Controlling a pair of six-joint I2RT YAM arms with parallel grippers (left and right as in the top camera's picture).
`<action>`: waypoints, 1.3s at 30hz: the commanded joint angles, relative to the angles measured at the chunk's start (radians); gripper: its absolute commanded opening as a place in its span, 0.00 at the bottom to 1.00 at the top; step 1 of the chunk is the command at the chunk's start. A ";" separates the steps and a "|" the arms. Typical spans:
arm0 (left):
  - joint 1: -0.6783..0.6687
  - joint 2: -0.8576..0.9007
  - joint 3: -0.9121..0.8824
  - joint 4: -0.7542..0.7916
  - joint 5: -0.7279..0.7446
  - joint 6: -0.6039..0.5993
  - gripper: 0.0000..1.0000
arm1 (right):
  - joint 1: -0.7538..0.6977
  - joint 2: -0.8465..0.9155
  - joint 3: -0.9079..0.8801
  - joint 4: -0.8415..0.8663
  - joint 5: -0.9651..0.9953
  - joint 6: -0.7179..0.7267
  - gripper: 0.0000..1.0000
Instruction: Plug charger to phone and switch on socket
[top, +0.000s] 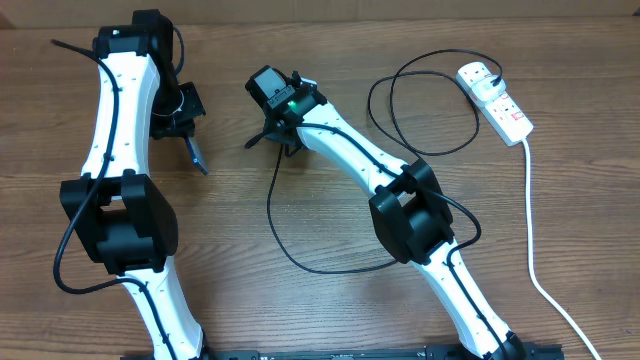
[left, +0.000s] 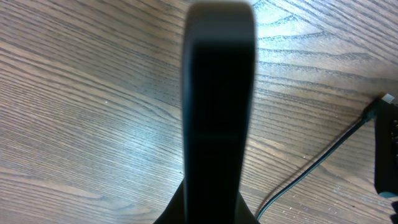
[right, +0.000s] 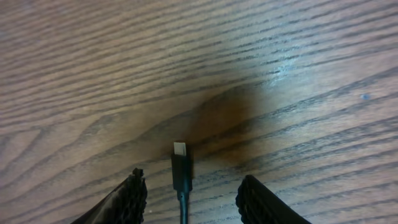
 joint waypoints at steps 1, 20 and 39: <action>-0.003 -0.029 0.011 -0.003 0.023 -0.005 0.04 | 0.006 0.017 0.018 0.011 0.006 -0.015 0.45; -0.004 -0.029 0.011 0.002 0.030 -0.006 0.04 | 0.007 0.034 0.017 -0.005 -0.017 -0.034 0.34; -0.004 -0.029 0.011 0.005 0.031 -0.006 0.04 | 0.016 0.043 0.016 -0.040 0.027 -0.053 0.29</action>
